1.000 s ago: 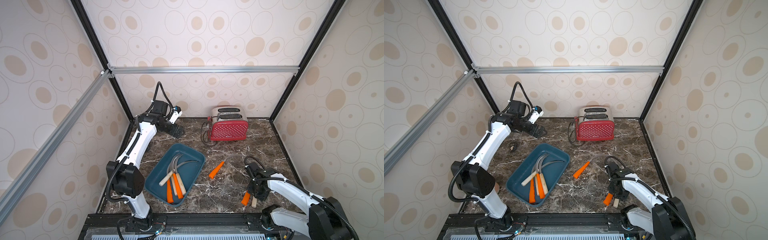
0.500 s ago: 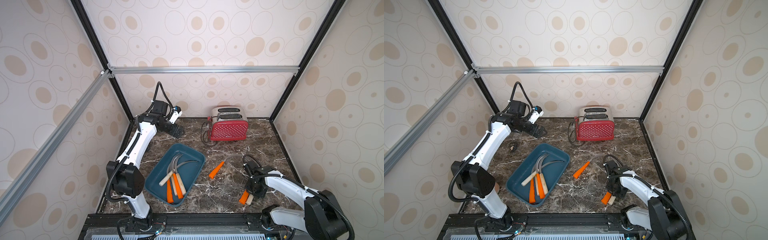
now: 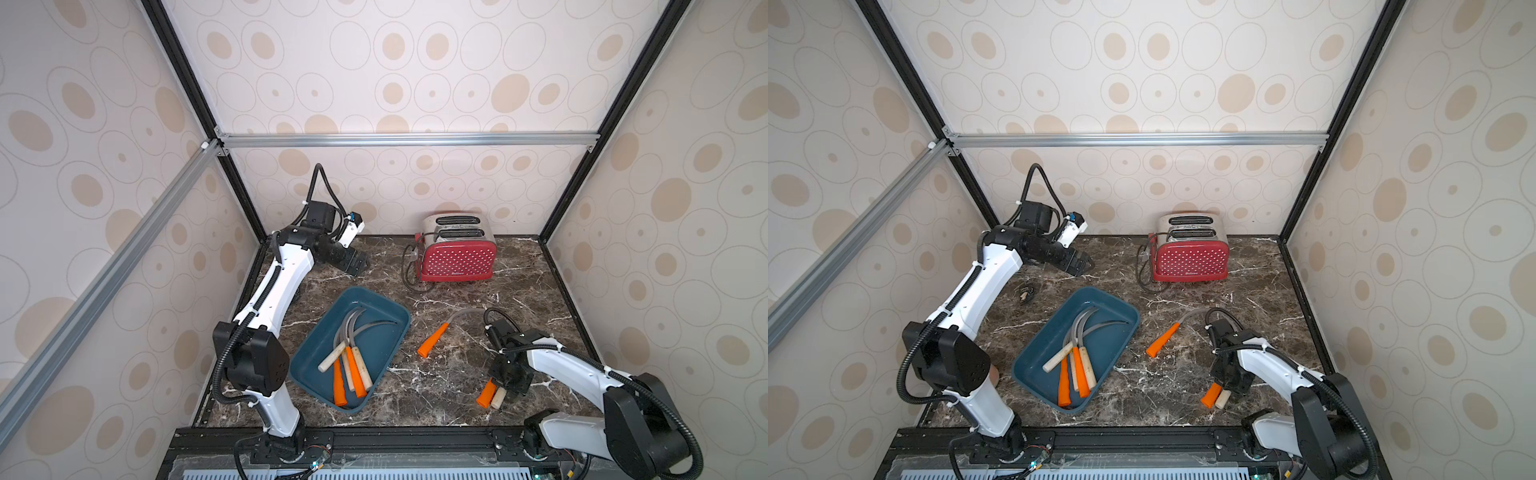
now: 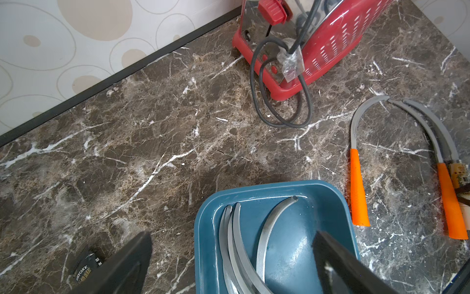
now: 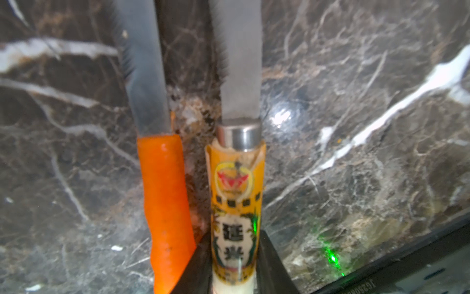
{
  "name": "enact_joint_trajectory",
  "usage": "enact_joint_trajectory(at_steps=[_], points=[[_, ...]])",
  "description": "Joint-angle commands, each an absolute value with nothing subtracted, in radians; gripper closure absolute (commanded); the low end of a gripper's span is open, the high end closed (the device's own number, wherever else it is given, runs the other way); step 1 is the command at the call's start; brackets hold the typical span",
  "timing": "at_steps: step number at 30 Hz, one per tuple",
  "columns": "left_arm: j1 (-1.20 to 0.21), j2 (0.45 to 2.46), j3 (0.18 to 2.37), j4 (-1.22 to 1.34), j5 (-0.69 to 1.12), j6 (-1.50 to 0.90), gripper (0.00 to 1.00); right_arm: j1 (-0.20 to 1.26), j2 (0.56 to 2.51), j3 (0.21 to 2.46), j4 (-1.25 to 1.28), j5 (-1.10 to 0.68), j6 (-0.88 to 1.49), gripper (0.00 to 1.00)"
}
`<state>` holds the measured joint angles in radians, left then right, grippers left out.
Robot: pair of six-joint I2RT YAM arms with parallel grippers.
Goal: Put small sickles into storage boxes
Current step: Pick up the sickle at the center of the board.
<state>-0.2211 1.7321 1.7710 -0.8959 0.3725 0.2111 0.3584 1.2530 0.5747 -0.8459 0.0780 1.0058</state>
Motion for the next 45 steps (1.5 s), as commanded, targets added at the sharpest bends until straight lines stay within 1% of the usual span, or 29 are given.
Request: enact_joint_trajectory(at_steps=[1,4,9,14,18,21,28,34,45], points=[[-0.227,1.725,1.767,-0.891,0.369,0.235,0.01,0.355,1.279,0.559,-0.78,0.074,1.016,0.73],[-0.229,1.72,1.767,-0.891,0.366,0.235,0.01,0.356,1.279,0.551,-0.769,0.071,1.017,0.76],[-0.231,1.716,1.767,-0.893,0.361,0.23,0.01,0.355,1.254,0.541,-0.762,0.08,1.019,0.88],[-0.232,1.707,1.762,-0.891,0.358,0.226,0.01,0.355,1.128,0.537,-0.796,0.116,1.044,0.93],[-0.232,1.709,1.77,-0.893,0.358,0.222,0.01,0.355,1.013,0.556,-0.842,0.146,1.059,0.94],[-0.232,1.712,1.784,-0.894,0.356,0.216,0.01,0.355,0.978,0.581,-0.881,0.163,1.054,0.94],[-0.235,1.723,1.802,-0.897,0.365,0.196,0.01,0.355,0.963,0.597,-0.861,0.125,1.031,0.95],[-0.234,1.717,1.813,-0.896,0.322,0.206,0.01,0.355,0.947,0.623,-0.843,0.098,1.005,0.95],[-0.23,1.707,1.801,-0.872,0.279,0.168,0.01,0.364,0.929,0.664,-0.769,-0.002,0.94,0.95]])
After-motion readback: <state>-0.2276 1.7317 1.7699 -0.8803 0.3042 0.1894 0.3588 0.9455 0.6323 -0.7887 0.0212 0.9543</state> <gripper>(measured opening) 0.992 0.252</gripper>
